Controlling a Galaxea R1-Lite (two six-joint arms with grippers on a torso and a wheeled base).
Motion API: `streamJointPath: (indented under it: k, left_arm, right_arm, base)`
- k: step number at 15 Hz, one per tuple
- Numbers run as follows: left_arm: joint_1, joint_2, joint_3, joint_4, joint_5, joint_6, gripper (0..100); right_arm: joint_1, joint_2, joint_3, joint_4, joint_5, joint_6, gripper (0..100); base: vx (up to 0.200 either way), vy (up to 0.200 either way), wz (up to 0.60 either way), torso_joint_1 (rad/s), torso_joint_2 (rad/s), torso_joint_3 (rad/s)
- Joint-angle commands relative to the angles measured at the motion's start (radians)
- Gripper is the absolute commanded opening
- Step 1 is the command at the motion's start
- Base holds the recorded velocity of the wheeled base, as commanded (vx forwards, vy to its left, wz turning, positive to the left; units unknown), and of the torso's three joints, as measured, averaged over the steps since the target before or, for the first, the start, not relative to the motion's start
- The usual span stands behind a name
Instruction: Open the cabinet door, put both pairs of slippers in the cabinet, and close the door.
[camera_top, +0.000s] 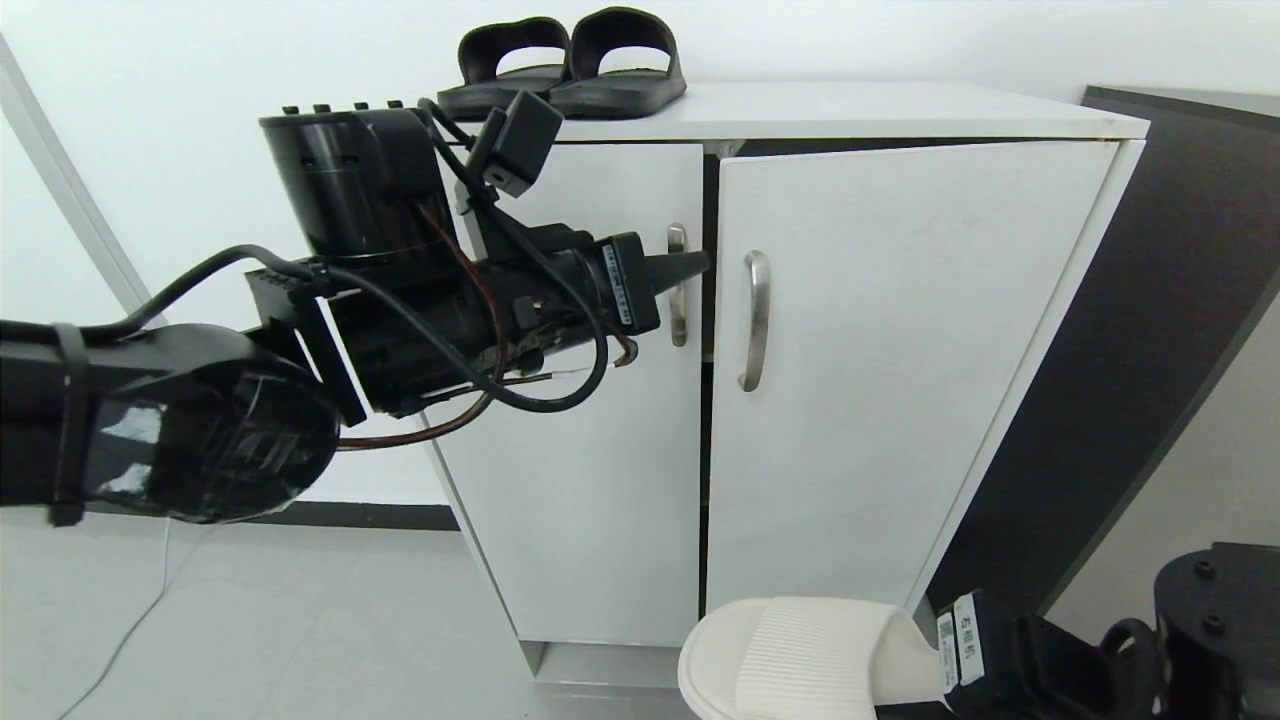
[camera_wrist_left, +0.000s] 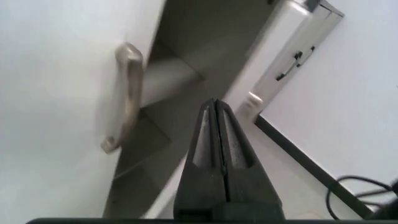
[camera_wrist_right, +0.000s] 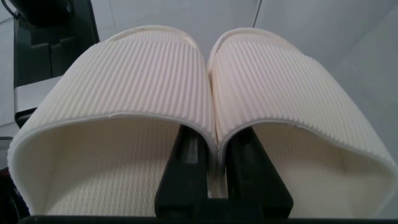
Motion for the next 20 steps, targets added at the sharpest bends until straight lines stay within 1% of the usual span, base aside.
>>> streamJointPath:
  k: [1, 2, 7, 10, 11, 13, 14, 15, 16, 17, 19, 20]
  left_arm:
    - [0.015, 0.071, -0.054, 0.000, 0.000, -0.019, 0]
    - [0.015, 0.081, -0.067, 0.000, 0.000, -0.035, 0]
    - [0.012, 0.111, -0.079, 0.000, 0.002, -0.039, 0]
    - [0.007, 0.127, -0.081, 0.000, 0.002, -0.046, 0]
    - [-0.005, 0.127, -0.077, -0.002, 0.002, -0.046, 0]
    - [-0.052, 0.120, -0.064, -0.016, 0.003, -0.044, 0]
    - [-0.088, 0.115, -0.051, -0.037, 0.023, -0.042, 0]
    - [-0.149, 0.111, -0.038, -0.059, 0.071, -0.042, 0]
    - [-0.194, 0.114, -0.035, -0.083, 0.098, -0.044, 0]
    - [-0.214, 0.118, -0.035, -0.100, 0.104, -0.044, 0]
    - [-0.209, 0.118, -0.035, -0.105, 0.104, -0.044, 0]
    - [-0.201, 0.117, -0.035, -0.106, 0.106, -0.046, 0]
  right_arm:
    - [0.001, 0.004, 0.002, 0.001, 0.000, -0.002, 0]
    - [0.001, 0.006, 0.000, 0.001, 0.001, 0.000, 0]
    - [0.006, 0.018, 0.002, 0.000, 0.004, 0.000, 0]
    - [0.016, 0.022, 0.002, 0.000, 0.006, 0.000, 0]
    - [0.019, 0.021, 0.008, 0.000, 0.006, 0.001, 0]
    - [0.039, 0.019, 0.022, -0.008, 0.008, 0.001, 0]
    - [0.049, 0.019, 0.029, -0.015, 0.009, 0.003, 0]
    - [0.059, 0.019, 0.043, -0.035, 0.012, 0.003, 0]
    - [0.070, 0.016, 0.063, -0.058, 0.028, 0.001, 0]
    - [0.079, 0.018, 0.080, -0.089, 0.035, 0.000, 0]
    - [0.085, 0.022, 0.095, -0.130, 0.035, 0.000, 0]
    - [0.085, 0.022, 0.095, -0.130, 0.035, 0.000, 0]
  base:
    - [0.000, 0.000, 0.00, 0.000, 0.00, 0.000]
    - [0.000, 0.000, 0.00, 0.000, 0.00, 0.000]
    - [0.000, 0.000, 0.00, 0.000, 0.00, 0.000]
    - [-0.200, 0.000, 0.00, 0.005, 0.00, 0.002]
    - [-0.200, 0.000, 0.00, 0.007, 0.01, 0.007]
    - [-0.200, 0.000, 0.00, -0.005, 0.00, 0.007]
    - [-0.200, 0.000, 0.00, 0.002, 0.00, 0.007]
    - [-0.200, 0.000, 0.00, 0.002, 0.00, 0.007]
    - [-0.200, 0.000, 0.00, -0.002, 0.00, 0.002]
    - [-0.200, 0.000, 0.00, 0.002, 0.00, -0.002]
    - [-0.200, 0.000, 0.00, 0.002, 0.00, 0.005]
    - [0.000, 0.000, 0.00, 0.000, 0.00, 0.000]
